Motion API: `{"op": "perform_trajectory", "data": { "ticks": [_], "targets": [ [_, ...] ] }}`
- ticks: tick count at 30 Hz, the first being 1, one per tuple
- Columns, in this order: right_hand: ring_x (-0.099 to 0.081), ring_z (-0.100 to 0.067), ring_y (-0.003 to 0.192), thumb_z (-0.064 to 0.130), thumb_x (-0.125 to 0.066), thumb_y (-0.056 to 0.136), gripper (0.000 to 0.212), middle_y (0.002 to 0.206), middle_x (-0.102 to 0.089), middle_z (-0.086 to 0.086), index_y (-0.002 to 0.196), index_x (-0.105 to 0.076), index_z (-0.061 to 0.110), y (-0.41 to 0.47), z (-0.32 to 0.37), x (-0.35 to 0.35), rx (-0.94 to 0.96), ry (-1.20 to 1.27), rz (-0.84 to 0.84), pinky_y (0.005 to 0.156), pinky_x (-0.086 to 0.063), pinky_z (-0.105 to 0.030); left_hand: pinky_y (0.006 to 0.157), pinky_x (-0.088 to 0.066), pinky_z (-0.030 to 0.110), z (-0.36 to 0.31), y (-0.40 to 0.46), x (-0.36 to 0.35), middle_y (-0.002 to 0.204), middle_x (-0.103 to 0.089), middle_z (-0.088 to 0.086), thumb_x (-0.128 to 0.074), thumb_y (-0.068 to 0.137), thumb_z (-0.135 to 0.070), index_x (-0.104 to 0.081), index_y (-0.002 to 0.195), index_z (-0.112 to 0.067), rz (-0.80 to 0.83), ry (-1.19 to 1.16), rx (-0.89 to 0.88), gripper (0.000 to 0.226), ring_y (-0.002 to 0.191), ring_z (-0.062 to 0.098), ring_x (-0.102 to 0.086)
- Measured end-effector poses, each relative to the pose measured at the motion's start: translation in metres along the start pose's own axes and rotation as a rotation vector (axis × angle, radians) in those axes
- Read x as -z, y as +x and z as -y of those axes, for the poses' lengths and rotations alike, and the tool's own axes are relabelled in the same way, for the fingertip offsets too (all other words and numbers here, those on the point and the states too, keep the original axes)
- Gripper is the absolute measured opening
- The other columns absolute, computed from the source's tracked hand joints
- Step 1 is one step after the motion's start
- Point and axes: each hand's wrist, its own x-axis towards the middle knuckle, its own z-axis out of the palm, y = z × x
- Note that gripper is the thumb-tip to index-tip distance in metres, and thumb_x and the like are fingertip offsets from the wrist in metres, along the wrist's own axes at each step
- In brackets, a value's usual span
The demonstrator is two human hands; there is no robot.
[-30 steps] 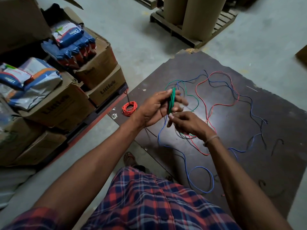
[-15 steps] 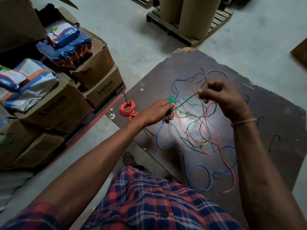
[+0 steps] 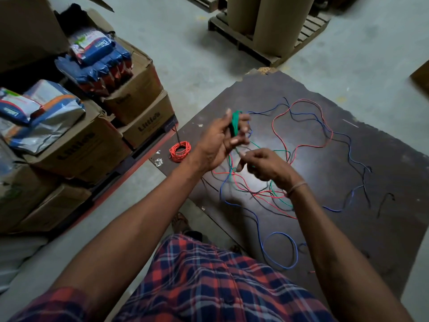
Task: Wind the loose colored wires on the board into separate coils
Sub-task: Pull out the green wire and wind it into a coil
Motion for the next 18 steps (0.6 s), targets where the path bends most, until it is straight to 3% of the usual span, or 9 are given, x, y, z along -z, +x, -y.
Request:
{"op": "perform_trajectory", "data": {
  "ticks": [3, 5, 8, 10, 12, 14, 16, 18],
  "targets": [
    [-0.033, -0.016, 0.044, 0.033, -0.057, 0.105, 0.041, 0.055, -0.038, -0.006, 0.089, -0.072, -0.002, -0.017, 0.006, -0.007, 0.038, 0.011, 0.063, 0.044, -0.030, -0.022, 0.079, -0.058, 0.044, -0.002, 0.016, 0.013, 0.069, -0.067, 0.008, -0.028, 0.113, -0.030, -0.049, 0.110, 0.005, -0.256, 0.079, -0.101, 0.041, 0.049, 0.015, -0.055],
    [-0.046, -0.018, 0.043, 0.023, -0.061, 0.104, 0.033, 0.052, -0.048, -0.006, 0.086, -0.071, -0.003, -0.026, 0.013, 0.000, 0.104, -0.028, 0.074, 0.047, -0.040, -0.024, 0.083, -0.053, 0.043, -0.002, 0.020, 0.023, 0.065, -0.071, 0.008, -0.029, 0.113, -0.033, -0.060, 0.091, -0.003, -0.391, 0.414, -0.122, 0.049, 0.056, 0.020, -0.066],
    [-0.061, -0.024, 0.054, 0.012, -0.065, 0.100, 0.026, 0.054, -0.063, -0.008, 0.080, -0.068, -0.006, -0.037, 0.028, 0.020, 0.233, -0.026, 0.103, 0.056, -0.045, -0.022, 0.076, -0.051, 0.031, 0.002, 0.014, 0.030, 0.066, -0.073, 0.003, -0.028, 0.112, -0.041, -0.068, 0.087, -0.005, -0.410, 1.011, -0.134, 0.059, 0.067, 0.012, -0.072],
    [-0.062, -0.019, 0.056, 0.014, -0.068, 0.096, 0.024, 0.063, -0.065, -0.025, 0.079, -0.067, -0.003, -0.040, 0.035, 0.035, 0.311, 0.093, 0.081, 0.058, -0.044, -0.021, 0.073, -0.050, 0.031, 0.004, 0.010, 0.033, 0.066, -0.071, 0.000, -0.030, 0.111, -0.041, -0.061, 0.090, -0.003, -0.360, 1.185, -0.119, 0.054, 0.068, 0.014, -0.072],
    [-0.060, -0.017, 0.053, 0.024, -0.072, 0.091, 0.024, 0.065, -0.066, -0.017, 0.087, -0.067, 0.001, -0.041, 0.038, 0.048, 0.326, 0.265, 0.065, 0.065, -0.046, -0.031, 0.069, -0.051, 0.034, 0.007, 0.007, 0.034, 0.062, -0.066, -0.002, -0.031, 0.111, -0.041, -0.054, 0.086, -0.006, -0.239, 1.232, -0.048, 0.049, 0.071, 0.025, -0.072],
    [-0.051, -0.015, 0.044, 0.019, -0.064, 0.093, 0.021, 0.055, -0.051, 0.001, 0.095, -0.063, -0.003, -0.038, 0.039, 0.059, 0.322, 0.413, 0.079, 0.069, -0.050, -0.035, 0.070, -0.054, 0.040, 0.009, 0.005, 0.028, 0.065, -0.061, 0.001, -0.032, 0.111, -0.039, -0.053, 0.085, -0.003, -0.094, 1.158, 0.005, 0.049, 0.063, 0.030, -0.065],
    [-0.040, -0.011, 0.037, 0.014, -0.053, 0.095, 0.021, 0.051, -0.034, 0.004, 0.096, -0.063, -0.004, -0.032, 0.038, 0.066, 0.317, 0.512, 0.046, 0.061, -0.051, -0.030, 0.060, -0.051, 0.038, 0.005, 0.001, 0.017, 0.062, -0.051, 0.007, -0.032, 0.113, -0.033, -0.060, 0.093, 0.000, 0.010, 0.890, 0.080, 0.048, 0.050, 0.021, -0.046],
    [-0.033, -0.008, 0.036, 0.013, -0.051, 0.098, 0.021, 0.050, -0.031, 0.006, 0.095, -0.065, -0.001, -0.023, 0.034, 0.069, 0.300, 0.559, -0.015, 0.057, -0.048, -0.027, 0.051, -0.043, 0.028, -0.001, -0.002, 0.010, 0.055, -0.041, 0.005, -0.031, 0.112, -0.029, -0.064, 0.110, 0.011, 0.101, 0.678, 0.163, 0.051, 0.045, 0.014, -0.032]
  ]
}}
